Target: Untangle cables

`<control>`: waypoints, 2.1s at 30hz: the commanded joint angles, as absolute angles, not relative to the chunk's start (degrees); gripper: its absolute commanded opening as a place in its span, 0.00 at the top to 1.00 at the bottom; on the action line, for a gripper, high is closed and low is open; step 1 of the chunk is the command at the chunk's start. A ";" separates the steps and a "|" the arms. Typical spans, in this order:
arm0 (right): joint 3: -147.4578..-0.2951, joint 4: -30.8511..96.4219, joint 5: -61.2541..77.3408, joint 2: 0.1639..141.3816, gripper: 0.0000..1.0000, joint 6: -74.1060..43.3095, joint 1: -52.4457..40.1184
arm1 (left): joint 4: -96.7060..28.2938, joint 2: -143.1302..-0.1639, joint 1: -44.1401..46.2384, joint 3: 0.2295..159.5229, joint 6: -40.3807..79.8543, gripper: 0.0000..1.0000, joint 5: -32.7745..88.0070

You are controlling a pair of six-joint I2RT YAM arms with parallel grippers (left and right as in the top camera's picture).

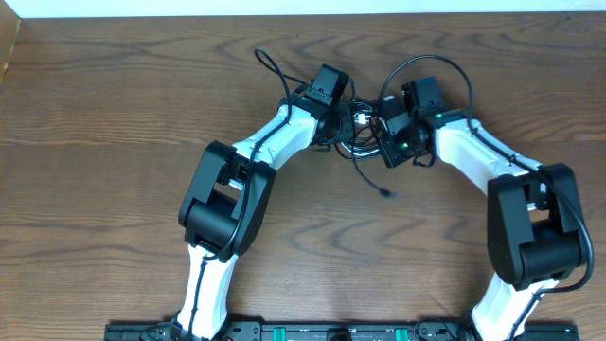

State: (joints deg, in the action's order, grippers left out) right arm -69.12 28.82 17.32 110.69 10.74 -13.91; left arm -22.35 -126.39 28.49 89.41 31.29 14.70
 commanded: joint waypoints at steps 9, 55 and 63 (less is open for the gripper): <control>-70.87 31.68 37.85 97.82 0.99 5.74 -5.91 | -23.70 -128.53 27.29 88.95 31.38 0.68 11.49; -70.08 25.69 21.56 115.13 0.61 20.40 -15.55 | -23.42 -128.53 27.29 88.95 31.38 0.68 11.49; -69.21 24.21 21.10 118.96 0.62 21.76 -16.19 | -23.29 -128.53 27.29 88.95 31.35 0.68 11.49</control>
State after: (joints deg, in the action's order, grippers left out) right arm -70.15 24.27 19.33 114.45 20.34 -14.92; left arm -22.28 -126.39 27.83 89.41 31.29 13.56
